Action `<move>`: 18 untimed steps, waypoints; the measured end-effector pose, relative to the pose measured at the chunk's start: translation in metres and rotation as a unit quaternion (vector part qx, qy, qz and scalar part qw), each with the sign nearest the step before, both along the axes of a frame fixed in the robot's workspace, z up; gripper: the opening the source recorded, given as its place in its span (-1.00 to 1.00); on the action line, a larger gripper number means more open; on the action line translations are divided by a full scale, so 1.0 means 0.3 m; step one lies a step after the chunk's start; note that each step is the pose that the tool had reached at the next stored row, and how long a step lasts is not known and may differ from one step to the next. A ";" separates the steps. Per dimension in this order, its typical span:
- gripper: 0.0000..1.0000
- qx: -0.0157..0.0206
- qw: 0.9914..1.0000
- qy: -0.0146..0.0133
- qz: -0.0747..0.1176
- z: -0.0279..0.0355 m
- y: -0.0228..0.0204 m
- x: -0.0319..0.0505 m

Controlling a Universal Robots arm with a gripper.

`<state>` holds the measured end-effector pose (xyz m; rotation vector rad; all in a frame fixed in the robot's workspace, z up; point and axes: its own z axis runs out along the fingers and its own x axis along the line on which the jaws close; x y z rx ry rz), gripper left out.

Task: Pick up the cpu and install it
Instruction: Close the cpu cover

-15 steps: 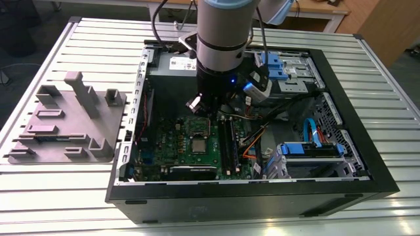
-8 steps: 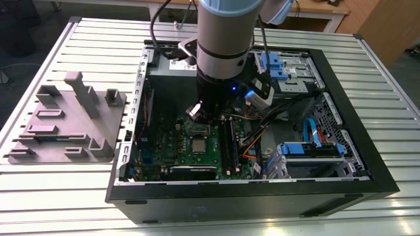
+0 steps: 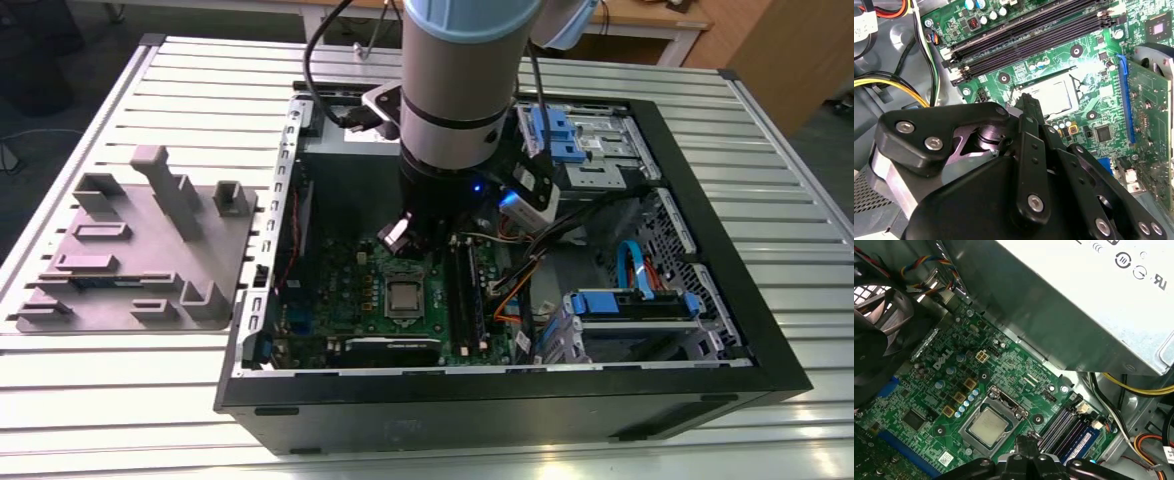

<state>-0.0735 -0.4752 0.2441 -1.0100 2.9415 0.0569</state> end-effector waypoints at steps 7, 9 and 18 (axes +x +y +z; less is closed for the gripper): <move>-0.80 -0.001 1.000 0.000 0.000 -0.001 0.002 0.000; -0.80 -0.001 1.000 0.000 0.000 -0.001 0.002 0.000; -0.80 -0.002 1.000 0.000 0.000 0.000 -0.017 -0.021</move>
